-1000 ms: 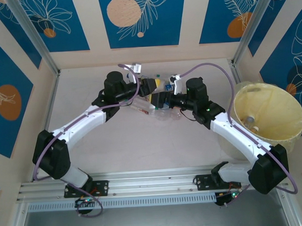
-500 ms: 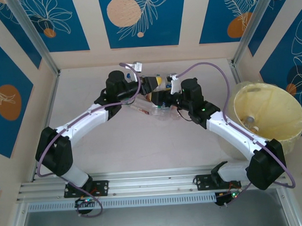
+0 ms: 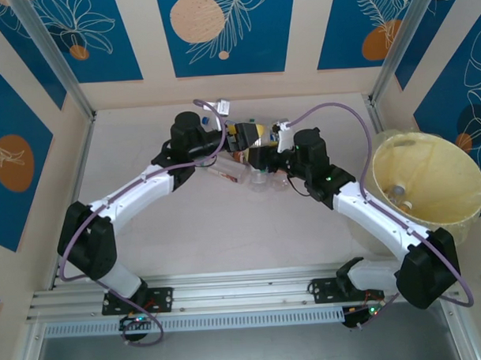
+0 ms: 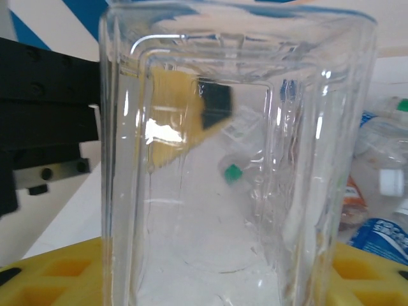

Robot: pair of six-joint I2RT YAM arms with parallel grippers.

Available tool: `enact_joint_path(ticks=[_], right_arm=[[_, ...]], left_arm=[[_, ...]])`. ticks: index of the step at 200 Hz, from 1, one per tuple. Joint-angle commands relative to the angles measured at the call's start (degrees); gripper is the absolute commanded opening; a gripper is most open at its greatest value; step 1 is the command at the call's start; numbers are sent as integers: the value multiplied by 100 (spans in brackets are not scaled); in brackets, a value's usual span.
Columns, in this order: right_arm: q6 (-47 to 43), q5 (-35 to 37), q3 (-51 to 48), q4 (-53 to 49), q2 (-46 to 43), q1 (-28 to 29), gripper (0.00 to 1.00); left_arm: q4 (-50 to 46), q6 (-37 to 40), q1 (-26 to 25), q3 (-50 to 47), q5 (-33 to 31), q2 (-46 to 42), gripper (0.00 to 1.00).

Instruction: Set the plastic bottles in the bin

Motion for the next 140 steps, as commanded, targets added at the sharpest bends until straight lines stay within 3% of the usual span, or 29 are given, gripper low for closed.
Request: enact_joint_path(ticks=[1,51,78,89,140], right_arm=[[-278,373,-147,-275,-362,-103,51],[-583,746,-222,-894,-1338,-303,48],[-623,597,-14,-1331,-1970,-579,48],[-732,579,174,-1590,-2209,-739,48],[-1135,207,1167,-2794,-2480,-1997,45]], left_arm=[[320,73,26,-204,-398,-529,100],[-237,829,41,-1045,-2773,-1335,100],[-1653,348,90,-1023,-4663,-1418,100],[-1724,198,219,-1087,-4556,-1364,100],[-496,200,341,-1367,-2780,-973,100]])
